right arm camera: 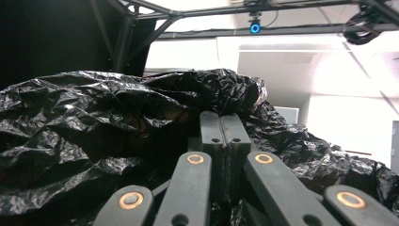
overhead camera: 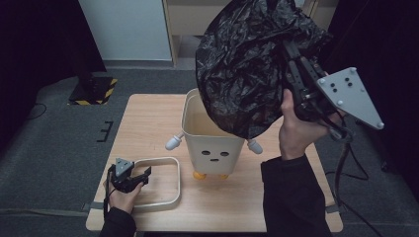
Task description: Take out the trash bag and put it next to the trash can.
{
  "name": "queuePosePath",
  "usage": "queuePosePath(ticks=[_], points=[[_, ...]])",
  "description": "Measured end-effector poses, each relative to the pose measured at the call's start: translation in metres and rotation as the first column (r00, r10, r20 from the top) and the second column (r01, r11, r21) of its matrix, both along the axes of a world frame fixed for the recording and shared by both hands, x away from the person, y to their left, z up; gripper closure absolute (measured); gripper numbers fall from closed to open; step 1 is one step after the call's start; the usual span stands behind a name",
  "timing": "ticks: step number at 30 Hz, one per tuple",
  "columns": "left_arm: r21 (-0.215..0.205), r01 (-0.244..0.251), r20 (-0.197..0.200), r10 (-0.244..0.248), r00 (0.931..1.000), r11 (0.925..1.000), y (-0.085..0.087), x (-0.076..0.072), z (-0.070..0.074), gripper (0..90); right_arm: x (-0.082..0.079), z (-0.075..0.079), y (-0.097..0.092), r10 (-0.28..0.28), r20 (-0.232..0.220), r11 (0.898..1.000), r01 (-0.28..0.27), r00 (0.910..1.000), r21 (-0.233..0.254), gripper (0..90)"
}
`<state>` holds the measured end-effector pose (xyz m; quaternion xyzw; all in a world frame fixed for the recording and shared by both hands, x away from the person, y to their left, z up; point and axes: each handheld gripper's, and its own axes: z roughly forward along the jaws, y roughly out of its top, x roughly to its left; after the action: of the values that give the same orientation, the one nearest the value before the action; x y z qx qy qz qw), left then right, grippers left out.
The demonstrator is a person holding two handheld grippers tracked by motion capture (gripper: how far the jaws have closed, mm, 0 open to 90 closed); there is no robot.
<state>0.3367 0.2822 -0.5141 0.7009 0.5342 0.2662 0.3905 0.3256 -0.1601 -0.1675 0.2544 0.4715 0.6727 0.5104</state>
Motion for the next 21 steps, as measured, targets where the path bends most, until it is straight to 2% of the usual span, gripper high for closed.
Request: queuePosePath(ticks=[13, 16, 21], points=[[0.008, 0.006, -0.012, -0.006, 0.9999, 1.0, -0.001, 0.001, -0.001, 27.8, -0.002, -0.003, -0.042, -0.093, 0.006, 0.995, 0.093, 0.9956, 0.032, 90.0], [0.009, 0.008, -0.013, -0.008, 0.9999, 0.9999, -0.001, 0.001, -0.001, 27.8, 0.001, -0.01, -0.049, -0.116, -0.01, 0.993, 0.116, 0.9932, 0.022, 90.0], [0.014, 0.012, -0.014, -0.011, 0.9998, 0.9998, -0.001, 0.001, -0.002, 27.9, 0.009, -0.031, -0.06, -0.139, -0.057, 0.99, 0.14, 0.9886, 0.01, 90.0]])
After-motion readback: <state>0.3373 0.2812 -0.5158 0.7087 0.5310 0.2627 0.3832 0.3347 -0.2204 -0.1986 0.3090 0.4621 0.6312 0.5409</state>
